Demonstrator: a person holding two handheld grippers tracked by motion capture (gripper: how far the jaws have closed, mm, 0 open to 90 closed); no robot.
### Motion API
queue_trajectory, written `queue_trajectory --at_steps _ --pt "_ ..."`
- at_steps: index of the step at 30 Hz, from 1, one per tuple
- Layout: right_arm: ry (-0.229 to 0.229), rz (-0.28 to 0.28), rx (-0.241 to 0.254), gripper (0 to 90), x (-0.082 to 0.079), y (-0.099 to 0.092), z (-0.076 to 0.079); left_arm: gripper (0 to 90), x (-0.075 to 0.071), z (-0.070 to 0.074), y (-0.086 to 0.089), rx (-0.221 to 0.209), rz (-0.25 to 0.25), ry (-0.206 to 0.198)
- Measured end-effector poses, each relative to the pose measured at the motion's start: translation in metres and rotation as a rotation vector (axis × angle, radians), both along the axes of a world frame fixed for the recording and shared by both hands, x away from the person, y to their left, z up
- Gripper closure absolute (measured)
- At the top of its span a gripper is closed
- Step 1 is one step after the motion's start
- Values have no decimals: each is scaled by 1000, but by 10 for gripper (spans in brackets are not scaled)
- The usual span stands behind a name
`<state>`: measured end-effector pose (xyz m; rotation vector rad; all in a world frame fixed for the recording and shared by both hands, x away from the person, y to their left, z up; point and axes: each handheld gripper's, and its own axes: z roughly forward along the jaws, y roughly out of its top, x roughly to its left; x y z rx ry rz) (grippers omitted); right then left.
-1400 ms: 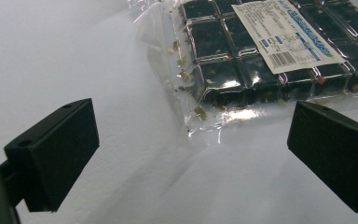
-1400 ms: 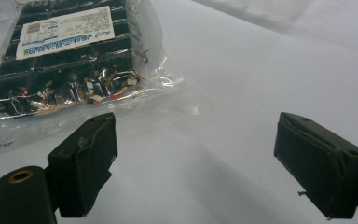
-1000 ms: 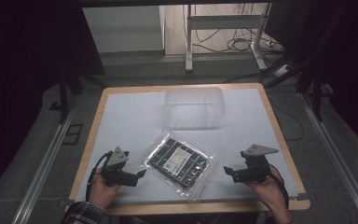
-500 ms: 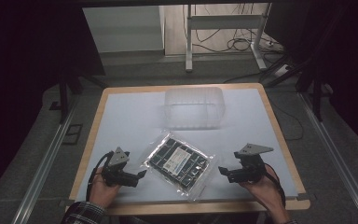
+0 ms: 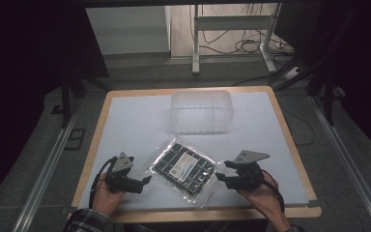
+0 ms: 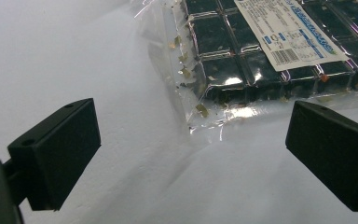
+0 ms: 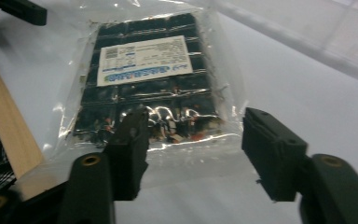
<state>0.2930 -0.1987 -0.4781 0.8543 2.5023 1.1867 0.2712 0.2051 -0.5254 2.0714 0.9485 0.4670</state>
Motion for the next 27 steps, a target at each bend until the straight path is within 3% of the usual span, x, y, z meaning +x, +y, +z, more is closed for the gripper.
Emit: queue_trajectory --at_steps 6,9,16,27 --pt "16 54 -54 611 -2 14 -6 27 0 0 0 0 0 -6" --pt "42 78 -57 692 -4 21 -10 25 0 1 1 -2 8 -14" --pt "51 146 -56 878 -8 40 -14 21 -1 2 2 -11 16 -23" --pt "70 248 -66 888 -18 67 -25 21 0 2 1 1 14 -24"
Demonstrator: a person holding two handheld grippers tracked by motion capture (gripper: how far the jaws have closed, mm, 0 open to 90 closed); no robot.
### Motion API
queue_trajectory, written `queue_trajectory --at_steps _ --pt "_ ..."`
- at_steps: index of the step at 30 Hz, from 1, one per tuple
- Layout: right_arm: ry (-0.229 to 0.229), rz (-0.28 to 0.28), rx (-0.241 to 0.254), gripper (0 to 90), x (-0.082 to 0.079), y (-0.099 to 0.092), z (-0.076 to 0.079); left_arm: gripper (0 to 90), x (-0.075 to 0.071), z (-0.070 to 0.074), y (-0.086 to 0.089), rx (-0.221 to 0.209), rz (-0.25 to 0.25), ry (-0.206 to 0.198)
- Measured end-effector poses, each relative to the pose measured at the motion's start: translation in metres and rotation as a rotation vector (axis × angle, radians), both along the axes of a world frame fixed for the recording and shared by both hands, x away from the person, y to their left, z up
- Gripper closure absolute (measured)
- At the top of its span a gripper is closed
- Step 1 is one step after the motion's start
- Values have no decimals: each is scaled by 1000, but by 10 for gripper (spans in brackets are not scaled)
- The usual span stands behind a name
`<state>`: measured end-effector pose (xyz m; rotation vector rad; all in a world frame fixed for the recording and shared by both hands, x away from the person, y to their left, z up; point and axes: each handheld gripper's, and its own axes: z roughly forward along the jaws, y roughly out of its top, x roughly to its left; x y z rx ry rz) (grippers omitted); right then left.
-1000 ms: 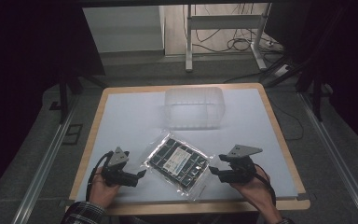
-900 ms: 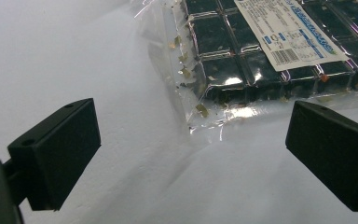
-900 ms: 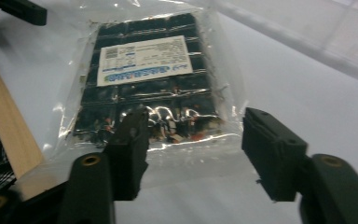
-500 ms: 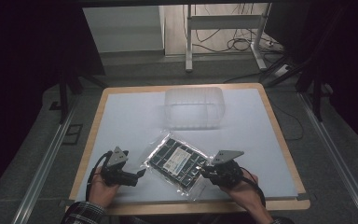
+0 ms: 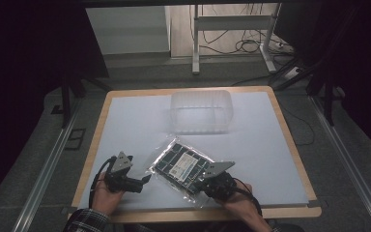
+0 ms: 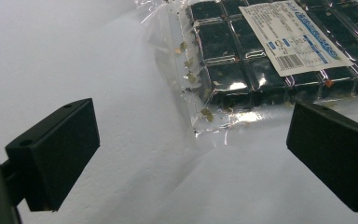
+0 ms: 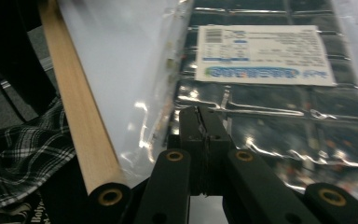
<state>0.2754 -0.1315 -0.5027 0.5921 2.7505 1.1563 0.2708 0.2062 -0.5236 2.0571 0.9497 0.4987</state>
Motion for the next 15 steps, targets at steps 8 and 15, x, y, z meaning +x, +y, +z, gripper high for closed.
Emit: queue_trajectory --at_steps 8,15 --pt "8 49 -23 888 -5 13 -7 21 0 0 0 3 1 -3" --pt "12 83 -40 887 -9 19 -11 21 0 0 0 8 1 -4"
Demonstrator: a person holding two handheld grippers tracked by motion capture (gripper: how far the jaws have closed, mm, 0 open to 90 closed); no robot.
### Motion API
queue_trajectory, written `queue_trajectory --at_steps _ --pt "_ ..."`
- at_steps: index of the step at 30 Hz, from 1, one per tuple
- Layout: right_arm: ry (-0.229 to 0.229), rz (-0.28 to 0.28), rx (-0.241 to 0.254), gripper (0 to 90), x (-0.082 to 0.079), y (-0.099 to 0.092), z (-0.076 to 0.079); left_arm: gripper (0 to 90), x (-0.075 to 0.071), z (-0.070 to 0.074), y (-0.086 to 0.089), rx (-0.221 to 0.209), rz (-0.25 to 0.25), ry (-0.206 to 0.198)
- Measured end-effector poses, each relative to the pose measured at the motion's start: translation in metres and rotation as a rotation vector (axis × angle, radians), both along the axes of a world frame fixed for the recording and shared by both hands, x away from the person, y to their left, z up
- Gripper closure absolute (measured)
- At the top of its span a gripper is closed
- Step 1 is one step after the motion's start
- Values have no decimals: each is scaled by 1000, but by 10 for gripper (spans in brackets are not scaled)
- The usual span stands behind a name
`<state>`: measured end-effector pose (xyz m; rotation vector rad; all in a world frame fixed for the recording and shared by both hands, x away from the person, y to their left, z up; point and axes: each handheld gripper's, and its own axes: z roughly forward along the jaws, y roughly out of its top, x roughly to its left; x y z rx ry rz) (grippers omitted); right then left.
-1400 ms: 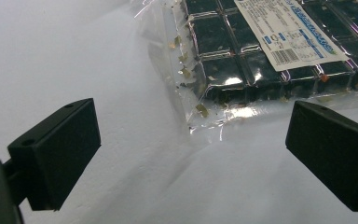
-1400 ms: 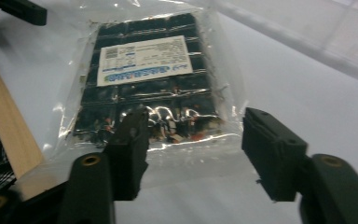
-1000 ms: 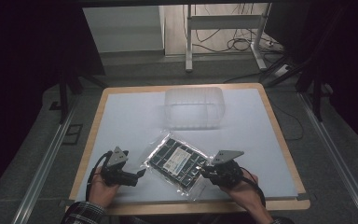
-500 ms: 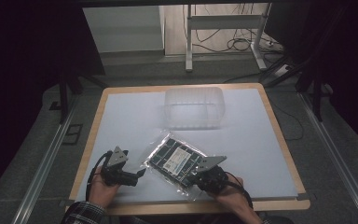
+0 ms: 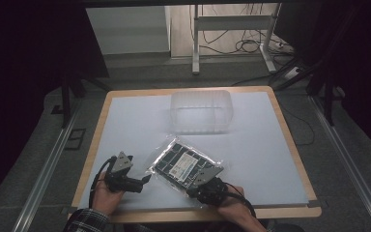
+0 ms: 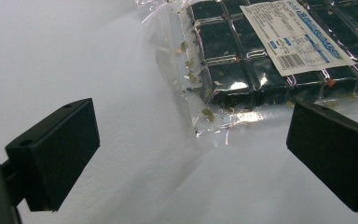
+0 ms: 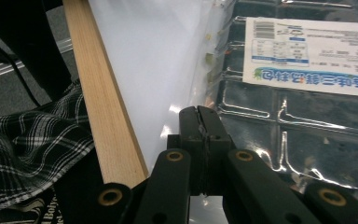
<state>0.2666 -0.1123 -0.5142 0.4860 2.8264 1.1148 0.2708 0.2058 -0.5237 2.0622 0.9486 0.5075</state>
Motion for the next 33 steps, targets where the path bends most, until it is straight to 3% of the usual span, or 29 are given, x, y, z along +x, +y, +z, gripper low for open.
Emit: queue_trajectory --at_steps 7,18,33 --pt "-6 4 -18 888 1 -1 -1 21 0 0 0 -1 2 -3" --pt "-9 -34 -30 888 8 -9 1 21 -2 3 2 -18 5 -25" --pt "-35 -123 -49 888 20 -21 2 21 -3 4 2 -20 0 -38"
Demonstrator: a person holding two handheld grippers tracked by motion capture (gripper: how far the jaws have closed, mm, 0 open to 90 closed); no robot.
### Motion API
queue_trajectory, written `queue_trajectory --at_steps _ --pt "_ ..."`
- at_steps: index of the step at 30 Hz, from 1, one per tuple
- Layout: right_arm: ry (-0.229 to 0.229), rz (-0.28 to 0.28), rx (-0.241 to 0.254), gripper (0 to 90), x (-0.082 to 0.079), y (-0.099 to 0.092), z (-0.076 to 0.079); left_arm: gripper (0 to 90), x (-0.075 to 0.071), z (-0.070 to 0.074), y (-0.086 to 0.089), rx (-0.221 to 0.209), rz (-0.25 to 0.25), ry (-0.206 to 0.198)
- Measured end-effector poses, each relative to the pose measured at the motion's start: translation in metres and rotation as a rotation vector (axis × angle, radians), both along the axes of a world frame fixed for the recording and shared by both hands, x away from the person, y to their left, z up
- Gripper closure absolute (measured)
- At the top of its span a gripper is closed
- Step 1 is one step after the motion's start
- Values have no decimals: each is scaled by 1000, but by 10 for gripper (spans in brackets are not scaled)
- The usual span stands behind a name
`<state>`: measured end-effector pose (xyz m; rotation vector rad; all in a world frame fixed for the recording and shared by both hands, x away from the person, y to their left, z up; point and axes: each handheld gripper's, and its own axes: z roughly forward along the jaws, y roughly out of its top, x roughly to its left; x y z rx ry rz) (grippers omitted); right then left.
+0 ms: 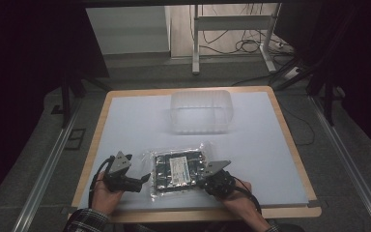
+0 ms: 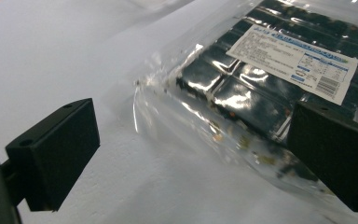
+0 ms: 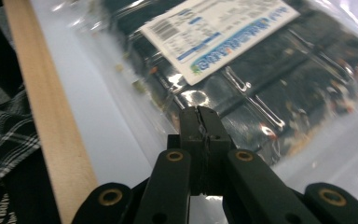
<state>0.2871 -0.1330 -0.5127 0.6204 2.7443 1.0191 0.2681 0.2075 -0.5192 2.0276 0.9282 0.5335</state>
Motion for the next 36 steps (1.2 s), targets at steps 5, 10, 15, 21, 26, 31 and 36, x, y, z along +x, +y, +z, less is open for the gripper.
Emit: queue_trajectory --at_steps 5,10,15,21,26,31,36 --pt "-10 -37 8 888 8 -5 0 21 0 0 0 0 1 0" --pt "-14 -66 9 888 14 -9 -1 21 1 -1 -2 3 0 2" --pt "-26 -96 14 888 22 -14 -1 21 1 -1 -2 3 -2 3" --pt "-33 -93 8 887 24 -14 -1 21 1 -1 -2 2 -7 3" --pt "-49 -72 9 874 20 -11 0 21 0 0 -2 5 -7 0" --pt "-56 -80 18 860 21 -13 2 22 1 -1 -2 4 -9 3" --pt "-68 -89 37 850 25 -15 7 22 1 -1 -3 12 -11 5"
